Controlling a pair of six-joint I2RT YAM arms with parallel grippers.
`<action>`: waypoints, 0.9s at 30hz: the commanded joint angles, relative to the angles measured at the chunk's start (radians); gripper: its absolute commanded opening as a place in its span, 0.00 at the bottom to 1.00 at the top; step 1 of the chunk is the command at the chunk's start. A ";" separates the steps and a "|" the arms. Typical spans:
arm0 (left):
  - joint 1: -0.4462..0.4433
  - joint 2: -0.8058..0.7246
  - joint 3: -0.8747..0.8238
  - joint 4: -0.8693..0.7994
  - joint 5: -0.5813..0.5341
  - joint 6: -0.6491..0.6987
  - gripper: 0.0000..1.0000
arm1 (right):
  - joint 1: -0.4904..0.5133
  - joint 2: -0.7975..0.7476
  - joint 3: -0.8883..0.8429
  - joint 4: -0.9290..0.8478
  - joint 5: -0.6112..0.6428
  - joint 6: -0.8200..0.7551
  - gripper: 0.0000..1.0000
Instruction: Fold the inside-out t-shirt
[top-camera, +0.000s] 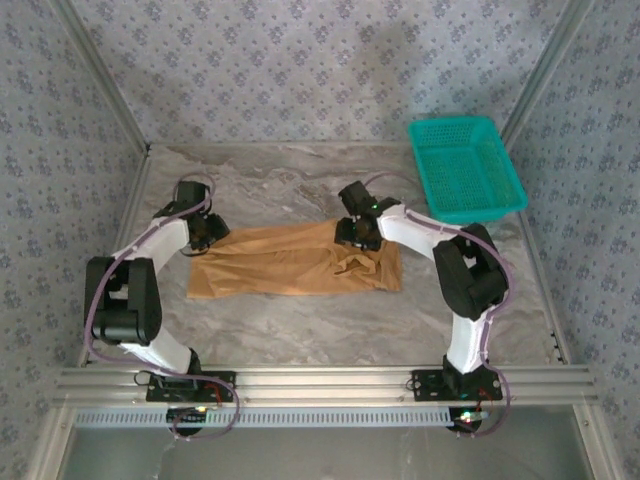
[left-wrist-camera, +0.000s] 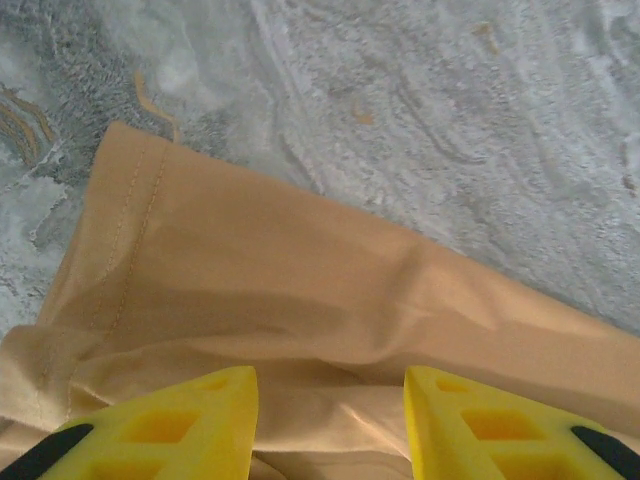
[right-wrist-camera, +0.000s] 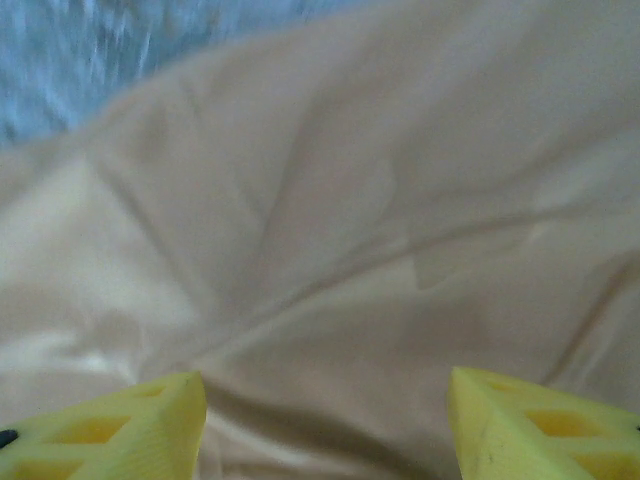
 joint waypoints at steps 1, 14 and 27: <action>0.024 0.015 -0.011 0.030 0.024 -0.004 0.42 | 0.068 -0.081 -0.075 -0.023 -0.014 -0.002 0.67; 0.047 0.023 -0.011 0.004 -0.005 0.033 0.42 | 0.111 -0.307 -0.292 -0.060 0.154 -0.024 0.83; 0.158 -0.020 -0.074 0.040 0.191 -0.002 0.45 | -0.195 -0.142 -0.158 -0.064 -0.014 -0.223 0.95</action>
